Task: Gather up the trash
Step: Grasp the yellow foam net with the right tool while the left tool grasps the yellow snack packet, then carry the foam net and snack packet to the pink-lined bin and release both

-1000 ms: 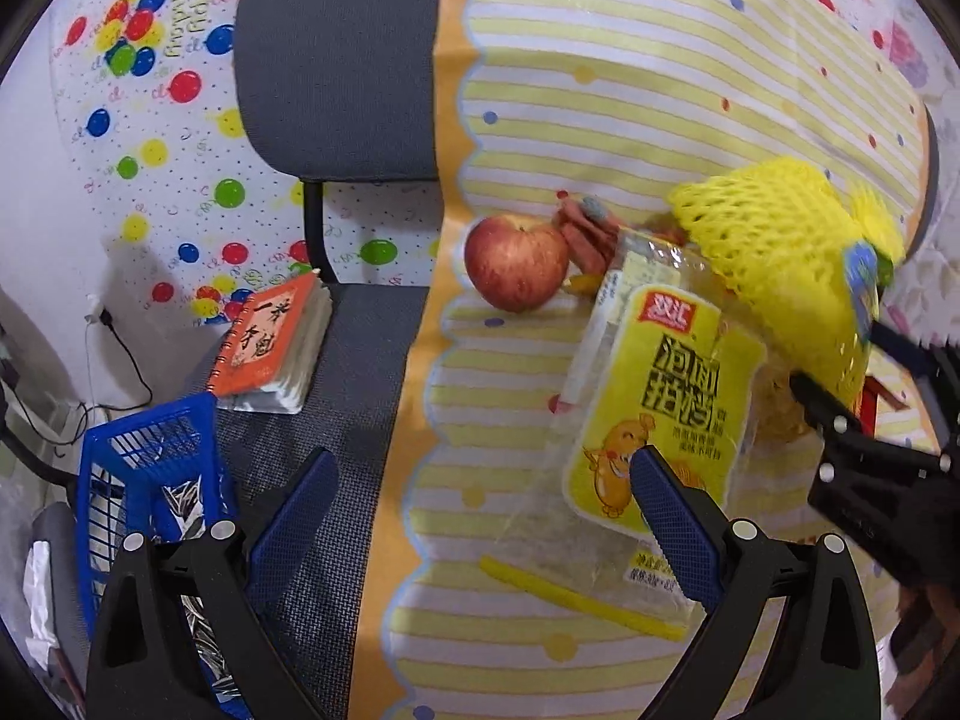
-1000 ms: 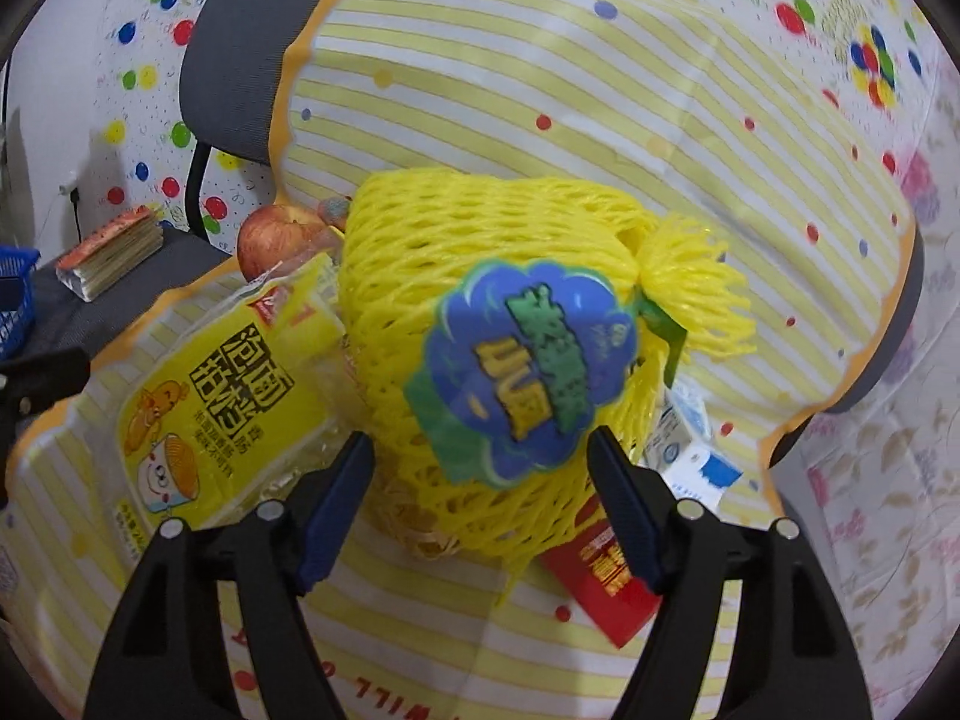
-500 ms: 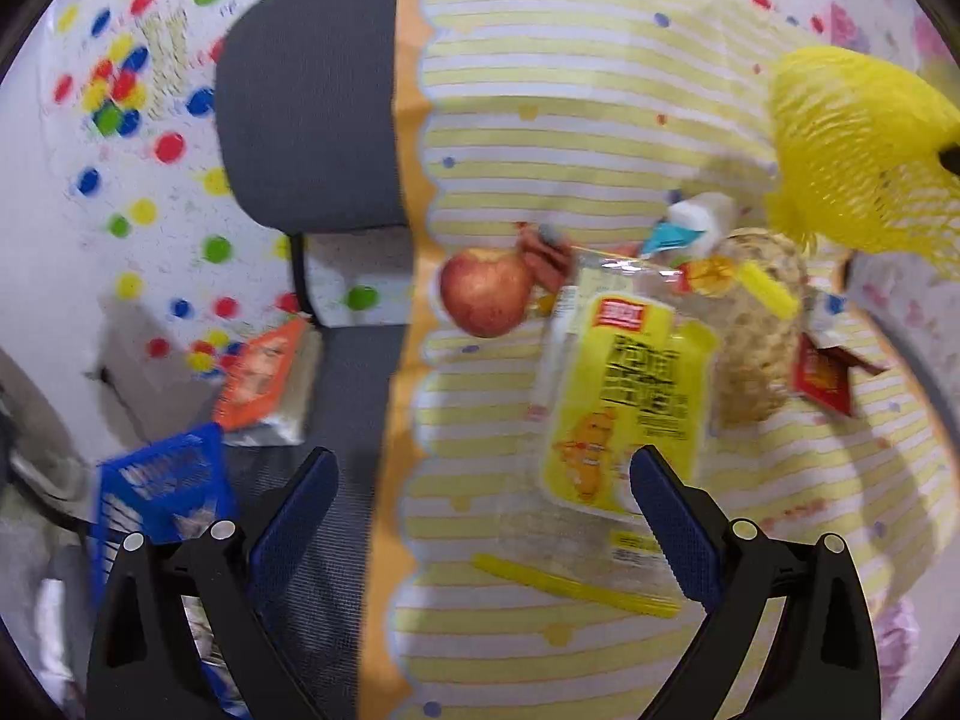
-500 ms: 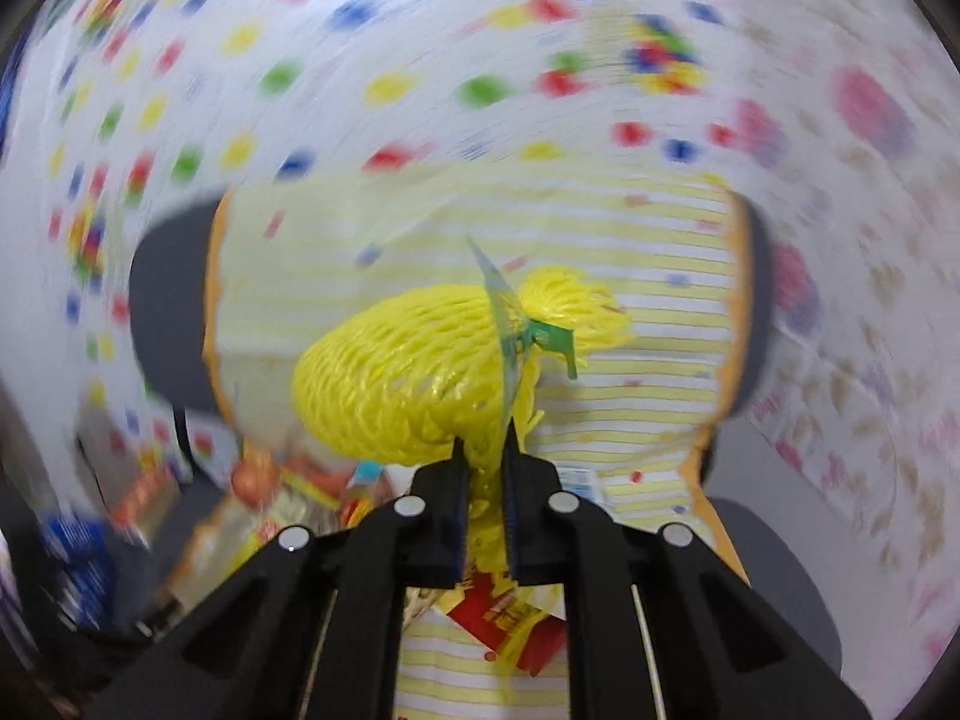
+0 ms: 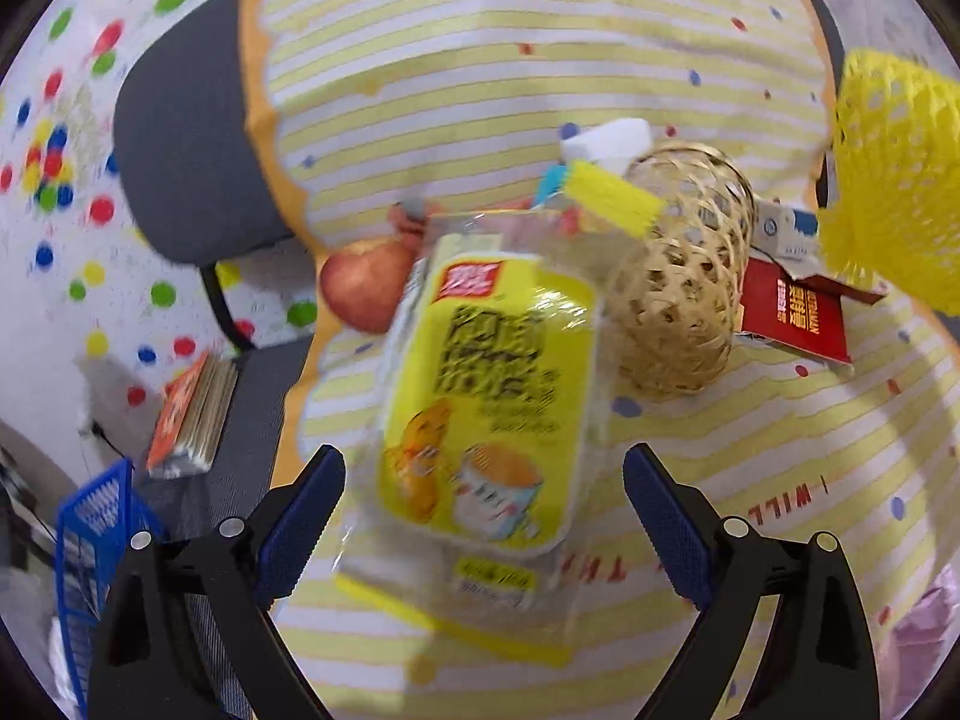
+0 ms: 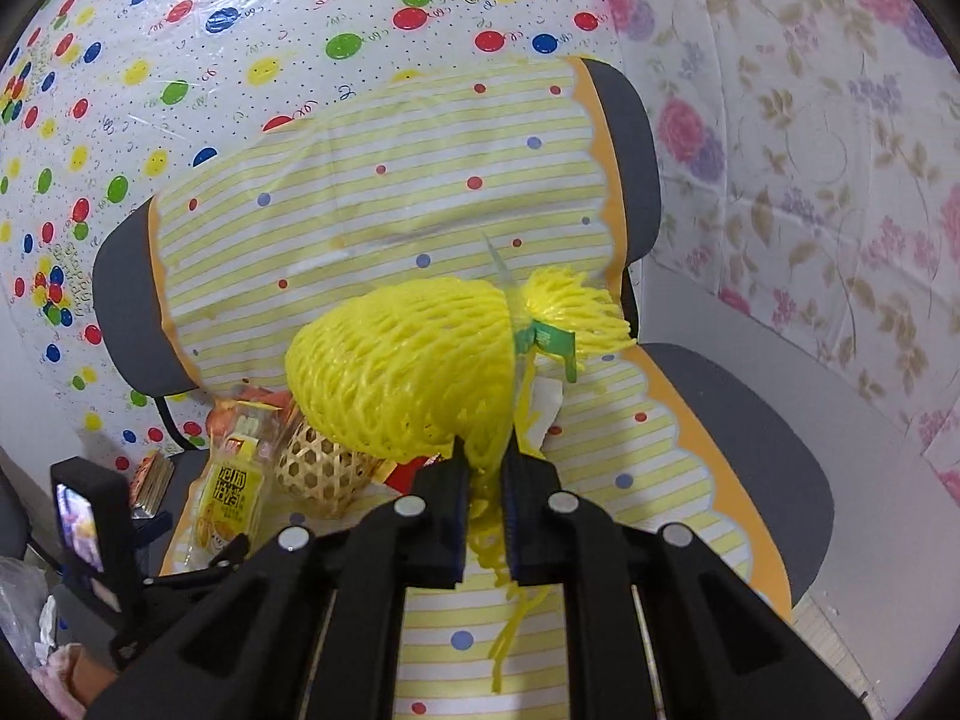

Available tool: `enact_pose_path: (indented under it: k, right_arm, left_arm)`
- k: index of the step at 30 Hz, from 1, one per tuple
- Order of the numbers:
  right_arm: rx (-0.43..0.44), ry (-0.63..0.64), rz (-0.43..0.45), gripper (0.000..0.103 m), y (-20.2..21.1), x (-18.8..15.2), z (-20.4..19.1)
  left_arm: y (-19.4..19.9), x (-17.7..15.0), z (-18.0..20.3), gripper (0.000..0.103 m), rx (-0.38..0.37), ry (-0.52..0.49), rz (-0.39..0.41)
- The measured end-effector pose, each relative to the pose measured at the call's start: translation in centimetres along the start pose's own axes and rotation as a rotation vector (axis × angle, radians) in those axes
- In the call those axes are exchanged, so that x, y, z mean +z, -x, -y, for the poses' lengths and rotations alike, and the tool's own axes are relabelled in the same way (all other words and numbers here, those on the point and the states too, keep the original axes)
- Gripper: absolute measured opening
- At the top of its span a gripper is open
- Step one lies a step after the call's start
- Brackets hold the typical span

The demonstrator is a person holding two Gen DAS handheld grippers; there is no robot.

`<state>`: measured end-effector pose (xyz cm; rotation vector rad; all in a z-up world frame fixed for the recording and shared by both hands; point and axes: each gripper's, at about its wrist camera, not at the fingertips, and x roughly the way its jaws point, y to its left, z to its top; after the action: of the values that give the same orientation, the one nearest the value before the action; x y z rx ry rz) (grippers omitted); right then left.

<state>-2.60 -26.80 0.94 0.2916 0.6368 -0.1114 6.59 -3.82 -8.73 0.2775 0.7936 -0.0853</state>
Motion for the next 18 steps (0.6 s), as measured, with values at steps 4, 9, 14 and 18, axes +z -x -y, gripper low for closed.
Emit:
enact_pose_path:
  k: [4, 9, 14, 18]
  right_arm:
    - [0.019, -0.010, -0.004, 0.009, -0.3, -0.1, 0.3]
    - [0.048, -0.018, -0.025, 0.009, -0.9, -0.4, 0.4]
    - [0.069, -0.039, -0.022, 0.009, -0.6, -0.4, 0.8]
    - [0.080, -0.049, -0.002, 0.009, 0.3, -0.2, 1.1]
  left_arm:
    - [-1.1, 0.5, 1.9, 0.092, 0.080, -0.065, 0.001]
    - [-2.6, 0.2, 1.9, 0.092, 0.184, -0.122, -0.005]
    - [-0.9, 0.7, -1.1, 0.051, 0.137, -0.089, 0.016]
    - [1.7, 2.2, -5.0, 0.003, 0.044, -0.006, 0.064]
